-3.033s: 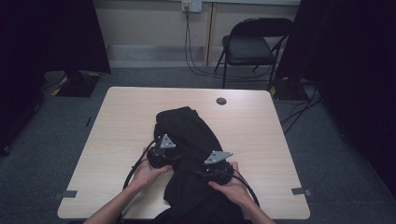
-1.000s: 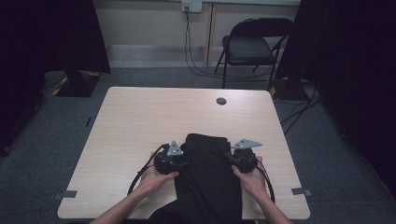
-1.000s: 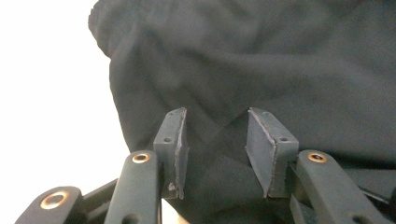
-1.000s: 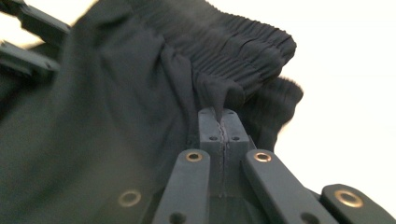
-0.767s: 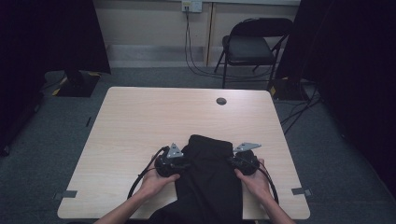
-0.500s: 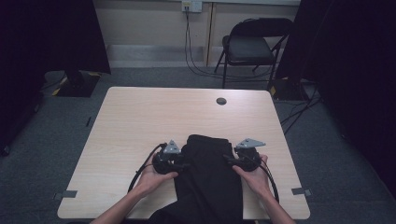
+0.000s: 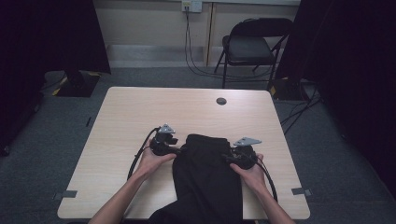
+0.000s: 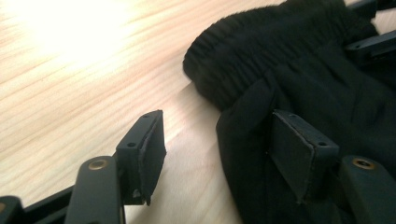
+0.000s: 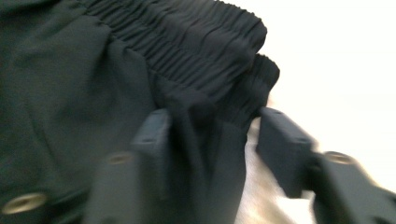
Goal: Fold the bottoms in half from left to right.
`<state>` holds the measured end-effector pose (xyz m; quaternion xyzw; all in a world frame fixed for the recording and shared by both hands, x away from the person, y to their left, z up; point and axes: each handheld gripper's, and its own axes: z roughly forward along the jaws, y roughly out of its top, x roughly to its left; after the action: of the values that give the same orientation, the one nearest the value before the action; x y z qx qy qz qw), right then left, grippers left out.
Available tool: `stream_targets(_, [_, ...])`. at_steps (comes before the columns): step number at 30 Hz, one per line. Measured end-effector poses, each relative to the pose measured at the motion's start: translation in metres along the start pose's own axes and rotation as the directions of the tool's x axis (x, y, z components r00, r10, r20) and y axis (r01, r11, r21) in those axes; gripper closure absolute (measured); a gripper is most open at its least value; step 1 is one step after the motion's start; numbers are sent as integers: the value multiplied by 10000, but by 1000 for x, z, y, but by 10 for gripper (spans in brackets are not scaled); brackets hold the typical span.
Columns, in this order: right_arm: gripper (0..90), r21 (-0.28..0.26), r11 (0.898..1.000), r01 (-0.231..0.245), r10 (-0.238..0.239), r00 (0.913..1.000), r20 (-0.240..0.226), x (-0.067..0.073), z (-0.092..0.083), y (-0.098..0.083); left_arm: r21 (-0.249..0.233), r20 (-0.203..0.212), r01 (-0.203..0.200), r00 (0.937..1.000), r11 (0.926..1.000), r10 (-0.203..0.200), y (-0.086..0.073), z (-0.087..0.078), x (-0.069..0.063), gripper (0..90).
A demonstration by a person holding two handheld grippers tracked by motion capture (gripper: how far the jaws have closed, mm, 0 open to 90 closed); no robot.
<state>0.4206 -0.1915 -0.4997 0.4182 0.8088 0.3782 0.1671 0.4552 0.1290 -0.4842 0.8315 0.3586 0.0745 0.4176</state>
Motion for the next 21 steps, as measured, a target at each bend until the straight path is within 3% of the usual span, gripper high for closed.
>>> stream_targets(3, [674, 48, 10000, 77, -76, 9999, -123, 3, 1, 2, 425, -30, -383, 9993, 9984, 384, -2, 5, -5, 342])
stream_targets(5, [753, 66, 9999, 96, -94, 9995, -298, 4, 1, 2, 458, -117, -351, 9993, 9983, 357, -4, 8, -7, 340])
stream_targets(8, [803, 130, 9998, 118, -113, 9990, -438, 4, 0, 2, 456, -215, -304, 9993, 9985, 314, -6, 13, -9, 338])
stream_targets(12, [819, 165, 9998, 90, -82, 9988, -491, 4, 1, 3, 492, -480, -613, 9968, 9969, 637, -7, 15, -17, 345])
stream_targets(13, [819, 159, 9998, 89, -81, 9988, -493, 4, 0, 3, 520, -690, -859, 9936, 9949, 894, -7, 15, -19, 369])
stream_targets(16, [820, 144, 9999, 75, -67, 9987, -513, 5, 1, 3, 411, -885, -1043, 9902, 9937, 1076, -9, 16, -26, 443])
stream_targets(19, [820, 152, 9999, 22, -14, 9988, -482, 6, 0, 2, 54, -900, -884, 9920, 9961, 885, -14, 16, -31, 550])
stream_targets(21, [821, 176, 9998, 48, -39, 9986, -521, 7, 0, 2, 11, -736, -796, 9941, 9968, 794, -14, 15, -30, 689])
